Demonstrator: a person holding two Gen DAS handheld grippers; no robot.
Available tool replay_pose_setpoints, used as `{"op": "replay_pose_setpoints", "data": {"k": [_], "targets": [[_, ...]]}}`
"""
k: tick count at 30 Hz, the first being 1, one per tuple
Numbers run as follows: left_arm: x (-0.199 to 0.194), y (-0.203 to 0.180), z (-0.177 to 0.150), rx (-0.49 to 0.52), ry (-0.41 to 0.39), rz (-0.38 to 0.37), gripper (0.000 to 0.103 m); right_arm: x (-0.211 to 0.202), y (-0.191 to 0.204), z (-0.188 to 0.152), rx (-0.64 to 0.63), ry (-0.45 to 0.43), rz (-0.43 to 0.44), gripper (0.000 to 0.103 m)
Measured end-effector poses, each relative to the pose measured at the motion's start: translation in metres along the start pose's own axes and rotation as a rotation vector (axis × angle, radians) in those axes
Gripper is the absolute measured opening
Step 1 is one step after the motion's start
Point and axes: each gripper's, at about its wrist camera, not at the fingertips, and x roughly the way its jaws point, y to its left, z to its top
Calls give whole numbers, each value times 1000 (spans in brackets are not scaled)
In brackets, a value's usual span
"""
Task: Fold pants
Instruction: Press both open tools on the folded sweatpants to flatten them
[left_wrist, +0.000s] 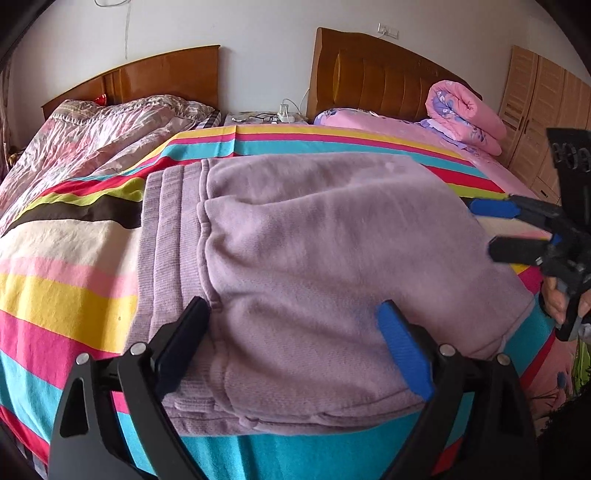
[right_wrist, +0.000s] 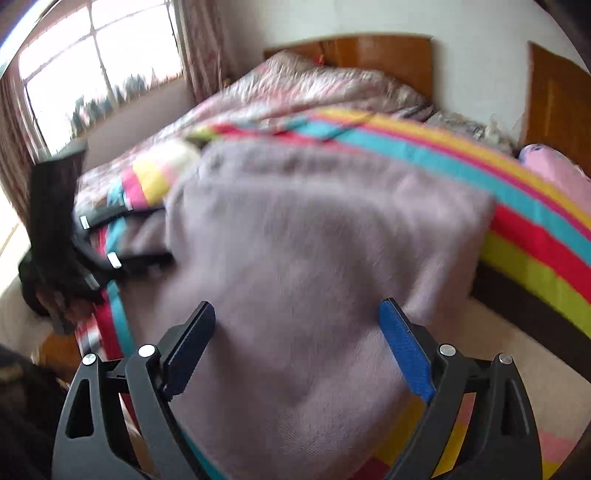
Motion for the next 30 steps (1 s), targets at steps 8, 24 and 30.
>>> {"op": "replay_pose_setpoints", "data": {"k": [8, 24, 30], "targets": [[5, -3, 3, 18, 12, -6, 102, -13, -53, 29, 104, -118, 27, 90], [10, -5, 5, 23, 9, 25, 102, 21, -78, 44, 164, -27, 23, 90], [10, -5, 4, 19, -1, 21, 102, 7, -53, 54, 148, -71, 143, 91]]}}
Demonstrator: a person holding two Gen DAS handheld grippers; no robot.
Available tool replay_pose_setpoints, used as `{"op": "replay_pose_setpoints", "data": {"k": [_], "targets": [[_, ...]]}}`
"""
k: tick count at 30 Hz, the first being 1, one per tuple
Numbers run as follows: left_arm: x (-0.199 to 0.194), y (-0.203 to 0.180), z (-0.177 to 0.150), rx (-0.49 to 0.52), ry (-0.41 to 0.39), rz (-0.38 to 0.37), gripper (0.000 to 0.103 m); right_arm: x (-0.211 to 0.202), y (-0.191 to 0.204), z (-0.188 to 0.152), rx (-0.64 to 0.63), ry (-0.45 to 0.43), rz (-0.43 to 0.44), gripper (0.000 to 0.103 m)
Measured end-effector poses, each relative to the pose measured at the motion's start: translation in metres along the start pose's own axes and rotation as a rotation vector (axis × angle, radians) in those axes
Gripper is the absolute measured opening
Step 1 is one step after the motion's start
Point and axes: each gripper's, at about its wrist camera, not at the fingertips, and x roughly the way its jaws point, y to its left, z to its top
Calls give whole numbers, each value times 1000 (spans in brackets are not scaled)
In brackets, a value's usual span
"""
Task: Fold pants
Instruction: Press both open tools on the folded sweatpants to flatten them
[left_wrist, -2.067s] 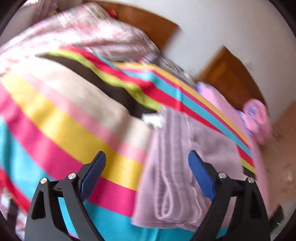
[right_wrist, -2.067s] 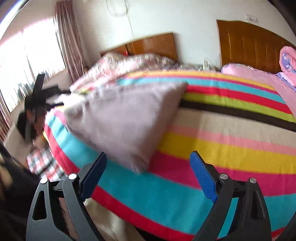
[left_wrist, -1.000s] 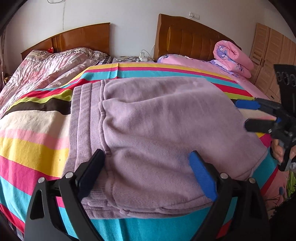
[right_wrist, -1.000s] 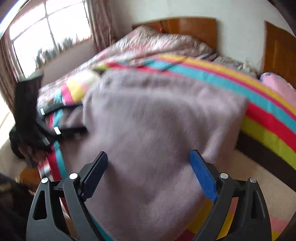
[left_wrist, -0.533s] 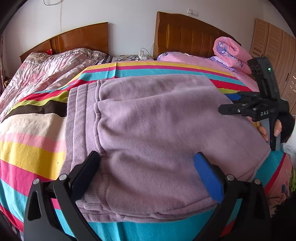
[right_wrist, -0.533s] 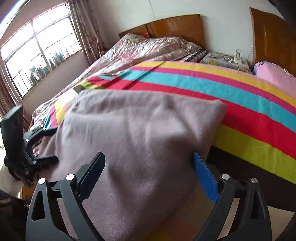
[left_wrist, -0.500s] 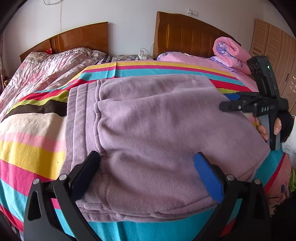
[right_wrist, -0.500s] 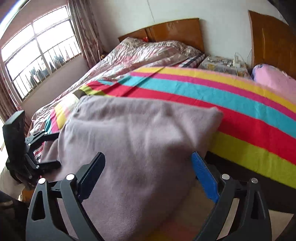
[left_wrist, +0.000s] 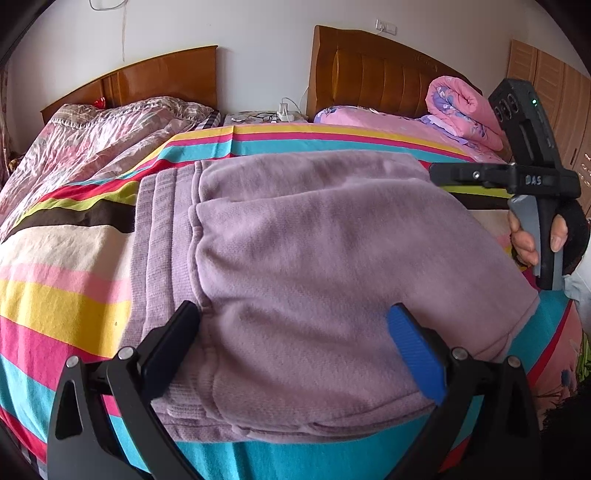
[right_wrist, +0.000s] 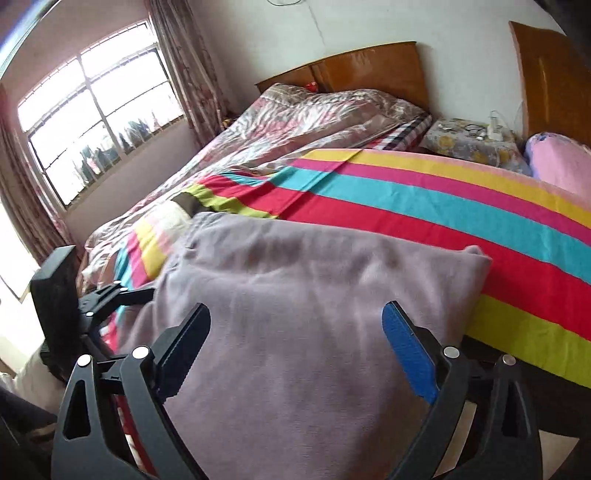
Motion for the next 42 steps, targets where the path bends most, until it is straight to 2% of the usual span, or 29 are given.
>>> {"op": "replay_pose_setpoints", "data": {"k": [3, 5, 8, 9, 10, 12, 13, 14, 15, 16, 18, 19, 20, 22, 24, 25, 27, 29, 30, 31, 33, 35, 39, 42], "targets": [[-1, 1, -1, 0, -9, -2, 102, 18, -7, -15, -4, 70, -70, 91], [-2, 1, -2, 5, -14, -7, 102, 10, -13, -14, 44, 33, -64, 90], [-12, 3, 8, -33, 4, -19, 101, -14, -8, 4, 8, -59, -113, 91], [-20, 4, 16, -63, -7, -46, 100, -17, -10, 11, 3, -79, -115, 91], [-32, 7, 27, -88, -49, -91, 100, -17, -16, 20, 22, -84, -101, 91], [-46, 9, 49, -103, -111, -129, 101, -4, -29, 30, 50, -53, -45, 91], [-46, 9, 61, -99, -128, -143, 101, 11, -39, 32, 72, 12, 14, 91], [-41, 7, 72, -89, -131, -146, 101, 25, -49, 33, 86, 62, 16, 91], [-32, 6, 80, -74, -123, -137, 101, 38, -62, 35, 80, 92, -78, 91], [-19, 6, 84, -62, -102, -126, 101, 43, -73, 37, 83, 102, -116, 86], [18, 12, 82, -74, -11, -68, 101, 32, -92, 47, 149, 19, -94, 83], [33, 19, 77, -98, 35, -60, 101, 22, -97, 53, 186, -27, -139, 87], [40, 24, 73, -114, 46, -52, 101, 13, -99, 58, 208, -62, -169, 89], [35, 30, 67, -127, 17, -68, 101, 9, -91, 62, 203, -81, -90, 90], [33, 37, 62, -162, 9, -77, 101, 24, -73, 61, 120, -4, -43, 91], [33, 41, 61, -176, 1, -91, 101, 34, -67, 60, 76, 37, -69, 91], [33, 45, 61, -196, -4, -107, 101, 53, -71, 57, 44, 112, -185, 91], [34, 41, 61, -182, 2, -92, 101, 51, -86, 60, 109, 57, -296, 91], [34, 38, 61, -169, 6, -76, 101, 43, -92, 63, 166, 13, -328, 91], [35, 35, 61, -157, 10, -58, 101, 33, -91, 64, 210, -24, -319, 91], [37, 33, 61, -146, 16, -30, 101, 20, -76, 63, 211, -69, -284, 91], [38, 31, 61, -140, 19, -14, 101, 13, -41, 55, 116, -65, -287, 91], [38, 29, 61, -134, 19, 4, 101, 2, 24, 15, -42, -12, -362, 91], [38, 30, 61, -136, 13, 4, 101, -7, 60, -20, -77, 9, -403, 91]]}}
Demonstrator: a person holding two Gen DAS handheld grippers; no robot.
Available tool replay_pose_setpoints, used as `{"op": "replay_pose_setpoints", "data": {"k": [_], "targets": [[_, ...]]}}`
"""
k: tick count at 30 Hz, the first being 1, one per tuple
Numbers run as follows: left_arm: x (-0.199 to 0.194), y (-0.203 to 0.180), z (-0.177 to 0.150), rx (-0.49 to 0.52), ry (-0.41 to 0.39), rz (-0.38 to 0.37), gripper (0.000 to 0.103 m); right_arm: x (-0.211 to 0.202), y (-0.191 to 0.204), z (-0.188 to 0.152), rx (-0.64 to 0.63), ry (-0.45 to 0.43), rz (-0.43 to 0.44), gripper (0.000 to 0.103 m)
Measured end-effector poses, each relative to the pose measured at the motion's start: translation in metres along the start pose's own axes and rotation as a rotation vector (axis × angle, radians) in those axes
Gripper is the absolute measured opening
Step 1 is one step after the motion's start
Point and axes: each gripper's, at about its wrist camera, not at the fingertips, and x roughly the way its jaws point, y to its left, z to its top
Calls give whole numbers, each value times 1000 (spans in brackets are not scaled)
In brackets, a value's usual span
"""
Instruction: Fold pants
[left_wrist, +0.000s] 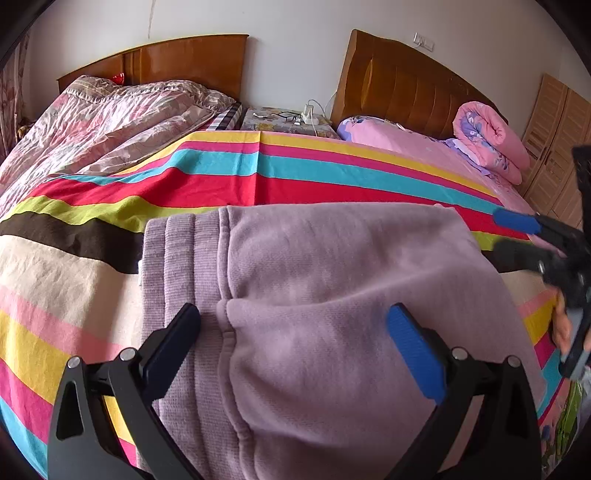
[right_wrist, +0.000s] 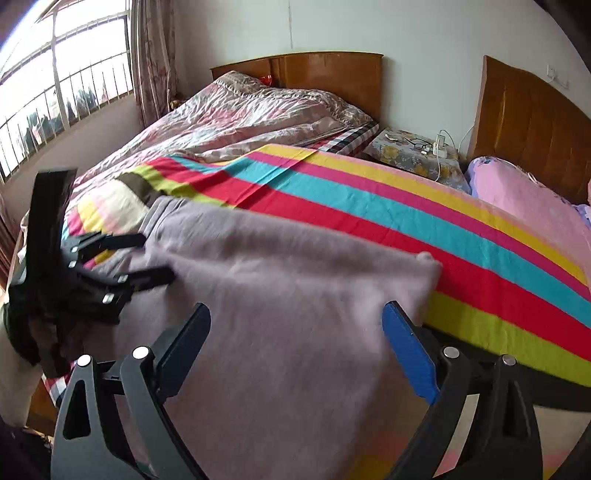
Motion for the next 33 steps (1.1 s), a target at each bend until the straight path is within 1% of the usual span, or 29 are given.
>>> {"op": "replay_pose_setpoints", "data": {"k": [2, 4, 5, 6, 7, 9, 11, 13, 16, 19, 21, 23, 25, 27, 28, 30, 33], "targets": [[0, 1, 0, 2, -3, 1, 101, -6, 15, -21, -22, -3, -36, 92], [0, 0, -1, 4, -5, 5, 101, -3, 26, -40, -23, 30, -68, 92], [-1, 0, -1, 5, -8, 7, 101, 2, 26, -48, -16, 42, -84, 93], [-1, -1, -1, 6, -11, 10, 101, 3, 24, -55, 6, 31, -84, 93], [-1, -1, -2, 7, -14, 13, 101, 1, 20, -59, 43, 13, -71, 93], [-1, -2, -2, 10, -20, 20, 101, -2, 18, -62, 71, 13, -75, 93], [-4, -4, -4, 10, -31, 32, 101, -11, 26, -66, 40, 28, -101, 93], [-13, -6, -8, -1, -62, 84, 102, -25, 32, -72, 14, 22, -128, 93], [-37, -6, -20, -69, -87, 212, 102, -55, 33, -89, 43, -14, -125, 93], [-78, -15, -31, -121, -123, 321, 102, -94, 36, -109, 77, -107, -147, 93], [-111, -25, -37, -128, -184, 349, 102, -120, 38, -125, 98, -174, -172, 93], [-142, -39, -45, -121, -261, 370, 102, -136, 40, -134, 106, -213, -208, 93], [-168, -56, -58, -94, -318, 389, 102, -152, 43, -144, 99, -242, -253, 93], [-188, -75, -71, -50, -381, 432, 102, -166, 46, -151, 104, -270, -274, 94], [-194, -82, -76, -35, -388, 432, 102, -173, 46, -154, 121, -288, -275, 97], [-205, -94, -89, -24, -379, 381, 102, -182, 47, -162, 155, -311, -256, 98], [-213, -110, -106, 2, -357, 354, 102, -185, 49, -168, 174, -324, -245, 98]]}}
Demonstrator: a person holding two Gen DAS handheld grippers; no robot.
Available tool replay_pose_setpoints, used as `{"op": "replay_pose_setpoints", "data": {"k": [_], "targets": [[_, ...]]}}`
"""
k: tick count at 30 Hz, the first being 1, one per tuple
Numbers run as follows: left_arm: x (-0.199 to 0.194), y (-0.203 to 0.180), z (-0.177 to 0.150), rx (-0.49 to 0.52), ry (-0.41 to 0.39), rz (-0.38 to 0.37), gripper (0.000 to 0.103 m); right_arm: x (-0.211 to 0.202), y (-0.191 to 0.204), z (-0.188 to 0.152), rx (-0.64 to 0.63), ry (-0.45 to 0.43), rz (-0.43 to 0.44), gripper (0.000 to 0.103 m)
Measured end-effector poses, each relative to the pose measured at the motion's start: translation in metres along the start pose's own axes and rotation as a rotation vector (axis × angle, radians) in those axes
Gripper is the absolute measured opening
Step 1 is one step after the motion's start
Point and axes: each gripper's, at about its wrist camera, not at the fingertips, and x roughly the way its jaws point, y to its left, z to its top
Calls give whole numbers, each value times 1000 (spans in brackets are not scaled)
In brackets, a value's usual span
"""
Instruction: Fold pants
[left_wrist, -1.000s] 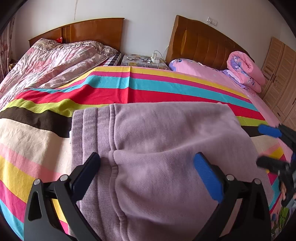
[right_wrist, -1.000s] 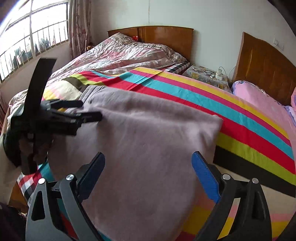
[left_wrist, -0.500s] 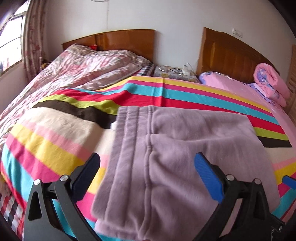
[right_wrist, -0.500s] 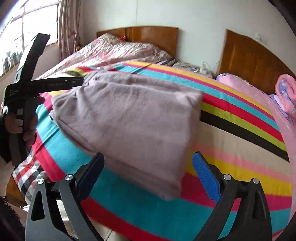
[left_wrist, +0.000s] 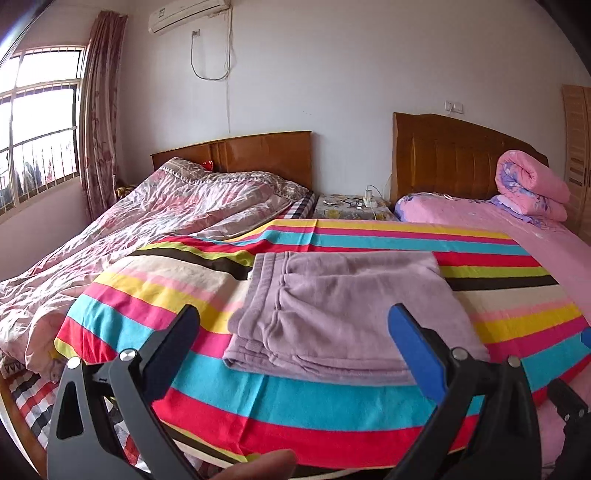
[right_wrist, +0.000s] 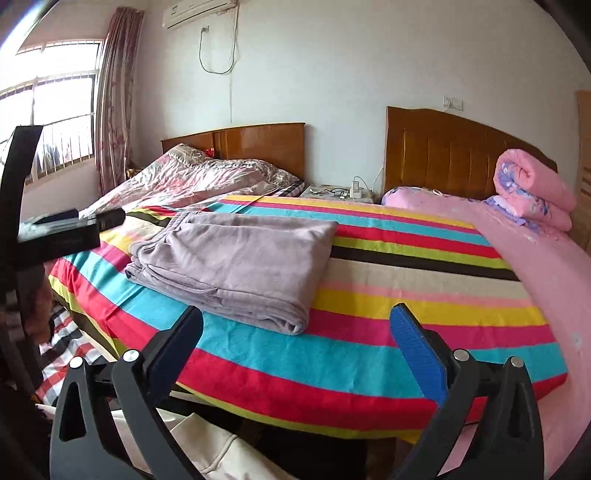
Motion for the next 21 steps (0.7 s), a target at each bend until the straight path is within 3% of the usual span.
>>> {"op": "replay_pose_setpoints", "data": {"k": [5, 10, 21], "targets": [[-11, -17, -21, 42, 31, -64, 102, -10, -3, 2, 27, -52, -28, 98], [-14, -23, -26, 69, 23, -75, 102, -17, -11, 6, 79, -96, -60, 98], [-13, -15, -27, 55, 24, -73, 102, -12, -6, 6, 80, -75, -55, 98]]}}
